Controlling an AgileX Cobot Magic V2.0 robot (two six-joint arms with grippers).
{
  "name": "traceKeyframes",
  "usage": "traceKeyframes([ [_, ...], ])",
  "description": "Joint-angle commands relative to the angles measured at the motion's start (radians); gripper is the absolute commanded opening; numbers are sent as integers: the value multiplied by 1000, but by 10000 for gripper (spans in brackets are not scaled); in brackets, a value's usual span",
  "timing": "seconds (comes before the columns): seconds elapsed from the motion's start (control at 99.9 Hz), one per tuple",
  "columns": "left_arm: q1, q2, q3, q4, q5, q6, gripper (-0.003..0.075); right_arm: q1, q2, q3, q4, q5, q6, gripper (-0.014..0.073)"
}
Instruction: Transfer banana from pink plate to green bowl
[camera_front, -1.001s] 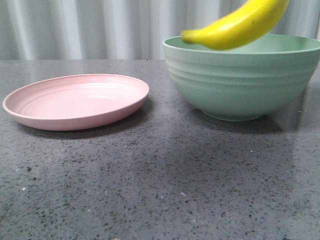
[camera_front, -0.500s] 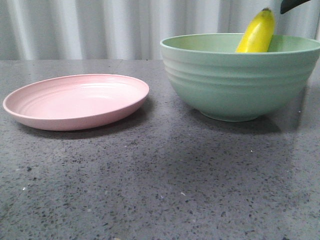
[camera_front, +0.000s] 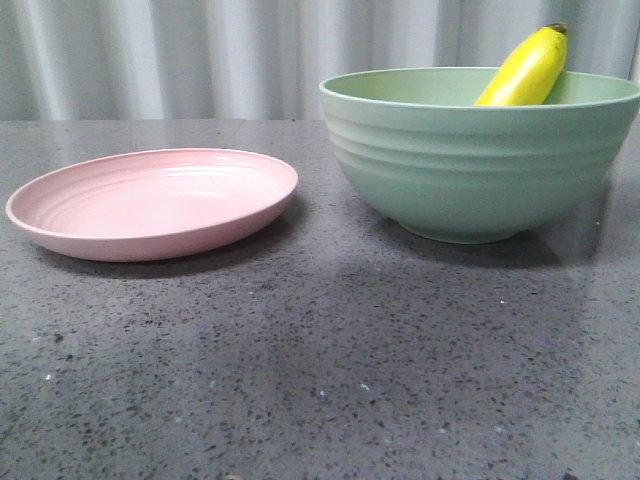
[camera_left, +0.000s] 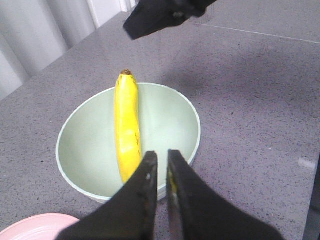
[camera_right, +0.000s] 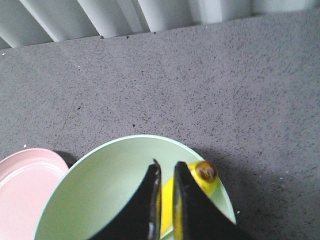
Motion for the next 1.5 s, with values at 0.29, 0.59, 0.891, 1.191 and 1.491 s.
traceKeyframes([
  [0.29,0,-231,275,17,-386,-10,-20,3,-281,137,-8,-111,-140,-62],
  [0.59,0,-412,557,17,-526,-10,-20,3,-526,381,-8,-152,-149,-62],
  [0.891,0,-563,781,13,-662,-10,-20,3,-788,619,-10,-205,-153,-62],
  [1.191,0,-605,874,13,-686,-10,-20,3,-1048,780,-27,-252,-153,-62],
  [1.491,0,-605,881,13,-705,-10,-20,3,-1124,812,-27,-224,-153,-62],
])
